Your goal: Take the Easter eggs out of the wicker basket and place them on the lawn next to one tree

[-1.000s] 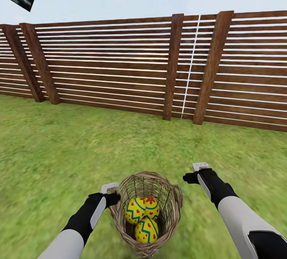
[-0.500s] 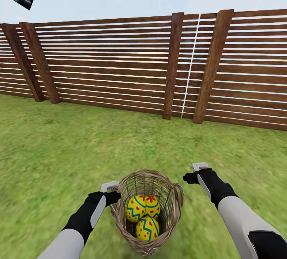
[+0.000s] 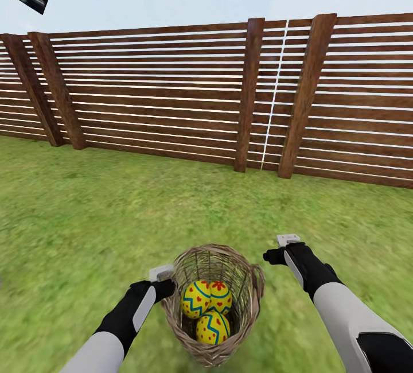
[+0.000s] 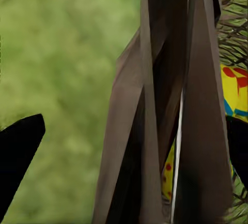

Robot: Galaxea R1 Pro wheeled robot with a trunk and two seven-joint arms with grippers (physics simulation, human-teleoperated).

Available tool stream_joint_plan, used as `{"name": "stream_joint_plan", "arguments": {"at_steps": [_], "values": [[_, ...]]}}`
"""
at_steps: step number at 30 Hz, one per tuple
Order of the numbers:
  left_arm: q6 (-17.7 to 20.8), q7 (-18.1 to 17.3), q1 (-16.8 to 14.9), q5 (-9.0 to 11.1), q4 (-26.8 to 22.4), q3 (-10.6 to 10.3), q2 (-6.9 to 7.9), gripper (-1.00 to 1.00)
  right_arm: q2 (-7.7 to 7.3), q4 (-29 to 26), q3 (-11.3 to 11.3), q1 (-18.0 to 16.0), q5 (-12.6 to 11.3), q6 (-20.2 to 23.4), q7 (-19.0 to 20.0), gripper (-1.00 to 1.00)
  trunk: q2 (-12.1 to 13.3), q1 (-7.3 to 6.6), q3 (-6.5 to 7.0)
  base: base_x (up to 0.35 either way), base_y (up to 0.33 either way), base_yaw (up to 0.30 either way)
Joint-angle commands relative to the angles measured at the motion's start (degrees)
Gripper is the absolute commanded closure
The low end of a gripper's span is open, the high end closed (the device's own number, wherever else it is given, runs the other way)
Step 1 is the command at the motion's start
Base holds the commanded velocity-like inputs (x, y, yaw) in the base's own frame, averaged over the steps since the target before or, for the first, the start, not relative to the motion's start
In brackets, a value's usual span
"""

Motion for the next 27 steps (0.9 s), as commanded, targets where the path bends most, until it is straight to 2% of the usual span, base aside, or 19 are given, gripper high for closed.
{"name": "stream_joint_plan", "arguments": {"at_steps": [1, 8, 27], "values": [[0.2, 0.4, 0.0, 0.8, 2.8, 0.1, -0.04, 1.00, -0.03, -0.1, 0.1, 0.0, 0.3, 0.3, 0.3, -1.00, 0.0, 0.00, -0.06, 0.000, 0.000, 0.000], [0.1, 0.4, 0.0, 0.8, 2.6, 0.1, 0.05, 1.00, -0.12, -0.1, 0.1, 0.0, 0.3, 0.3, 0.3, -1.00, 0.0, 0.00, -0.06, 0.000, 0.000, 0.000], [0.2, 0.4, 0.0, 0.8, 2.7, 0.1, 0.05, 1.00, -0.12, 0.4, 0.1, 0.0, 0.5, 0.1, -0.3, -1.00, 7.6, -4.17, 3.35, 0.000, 0.000, 0.000]]}}
